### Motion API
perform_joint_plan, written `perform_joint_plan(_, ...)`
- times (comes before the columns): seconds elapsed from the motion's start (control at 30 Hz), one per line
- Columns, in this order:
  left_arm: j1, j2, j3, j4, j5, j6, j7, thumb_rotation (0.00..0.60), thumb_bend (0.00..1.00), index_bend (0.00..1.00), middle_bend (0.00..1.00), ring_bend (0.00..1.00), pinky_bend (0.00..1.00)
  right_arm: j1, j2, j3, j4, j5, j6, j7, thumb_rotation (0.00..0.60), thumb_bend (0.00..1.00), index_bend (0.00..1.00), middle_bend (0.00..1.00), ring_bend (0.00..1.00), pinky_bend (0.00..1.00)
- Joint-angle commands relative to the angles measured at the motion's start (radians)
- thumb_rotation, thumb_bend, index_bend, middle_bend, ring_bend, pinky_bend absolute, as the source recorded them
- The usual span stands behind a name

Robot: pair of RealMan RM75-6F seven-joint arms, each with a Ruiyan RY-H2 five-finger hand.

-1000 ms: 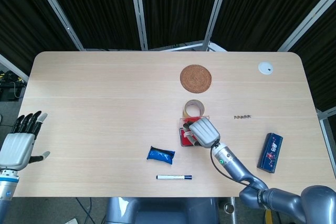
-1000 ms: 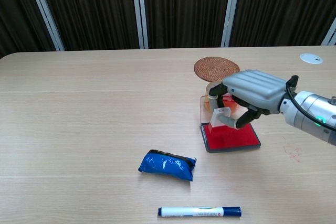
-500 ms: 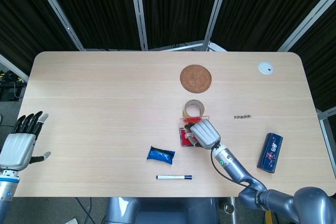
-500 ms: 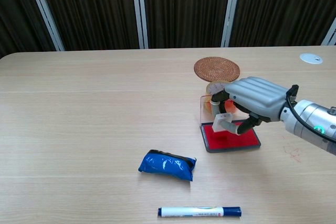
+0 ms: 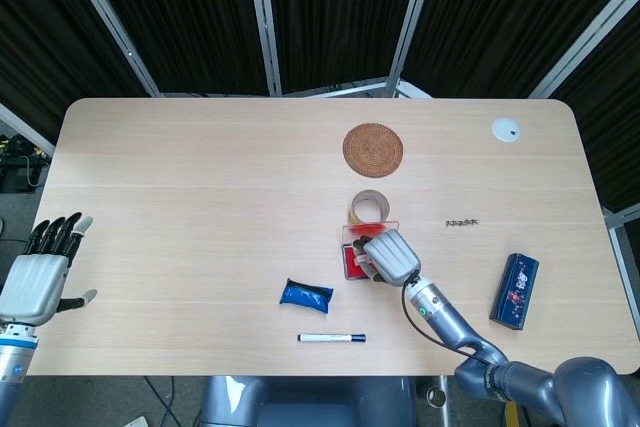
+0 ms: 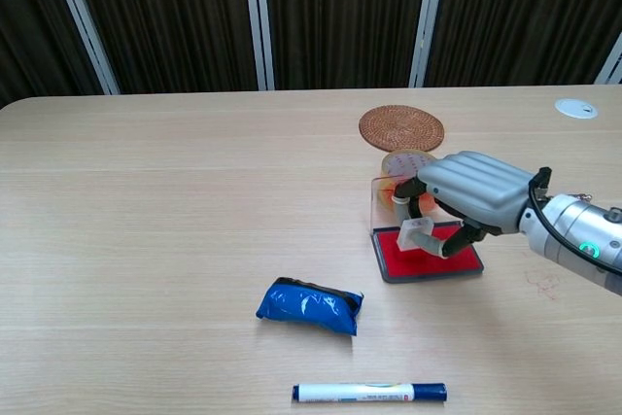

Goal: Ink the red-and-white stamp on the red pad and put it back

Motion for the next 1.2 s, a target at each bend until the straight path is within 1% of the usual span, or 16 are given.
perform_joint_plan(0.03,0.0,0.0,0.0,0.0,-0.001,0.0,0.0,0.6,0.0,0.0,0.0,0.0,0.0,0.0,-0.002,-0.001,0.002,0.002,-0.002,0.002,0.6,0.44,0.61,0.62,0.88,1.0)
perform_joint_plan(0.43,0.001,0.003,0.002,-0.004,0.001,0.001,-0.004,0.6,0.0,0.0,0.0,0.0,0.0,-0.004,0.0,-0.005,-0.002,0.006,0.0,-0.008,0.6,0.44,0.61,0.62,0.88,1.0)
perform_joint_plan(0.57,0.001,0.005,0.002,-0.004,0.001,0.002,-0.008,0.6,0.0,0.0,0.0,0.0,0.0,-0.005,0.015,0.0,-0.024,0.001,0.017,-0.006,0.6,0.44,0.61,0.62,0.88,1.0)
perform_joint_plan(0.67,0.0,0.007,0.002,-0.004,0.0,0.0,-0.01,0.6,0.0,0.0,0.0,0.0,0.0,-0.005,0.051,0.015,-0.078,-0.007,0.051,0.007,0.6,0.44,0.61,0.63,0.88,1.0)
perform_joint_plan(0.77,0.001,0.009,0.002,-0.005,0.002,0.002,-0.014,0.6,0.0,0.0,0.0,0.0,0.0,-0.008,0.109,0.036,-0.157,-0.02,0.097,0.019,0.6,0.44,0.61,0.63,0.88,1.0)
perform_joint_plan(0.87,0.003,0.011,0.004,-0.008,0.008,0.006,-0.018,0.6,0.0,0.0,0.0,0.0,0.0,-0.017,0.174,0.04,-0.226,-0.03,0.125,0.024,0.6,0.44,0.62,0.63,0.88,1.0)
perform_joint_plan(0.97,0.005,0.013,0.006,-0.011,0.014,0.011,-0.019,0.6,0.0,0.0,0.0,0.0,0.0,-0.034,0.225,0.038,-0.258,-0.026,0.141,0.029,0.6,0.44,0.62,0.63,0.88,1.0)
perform_joint_plan(1.03,0.006,0.015,0.008,-0.014,0.02,0.013,-0.021,0.6,0.0,0.0,0.0,0.0,0.0,-0.054,0.262,0.025,-0.262,-0.017,0.142,0.04,0.6,0.44,0.62,0.63,0.88,1.0)
perform_joint_plan(1.13,0.007,0.016,0.01,-0.017,0.027,0.016,-0.021,0.6,0.0,0.0,0.0,0.0,0.0,-0.078,0.277,0.008,-0.234,0.0,0.137,0.064,0.6,0.44,0.62,0.63,0.88,1.0)
perform_joint_plan(1.2,0.008,0.015,0.012,-0.02,0.032,0.017,-0.018,0.6,0.0,0.0,0.0,0.0,0.0,-0.095,0.272,-0.003,-0.195,0.016,0.129,0.087,0.6,0.44,0.62,0.63,0.88,1.0)
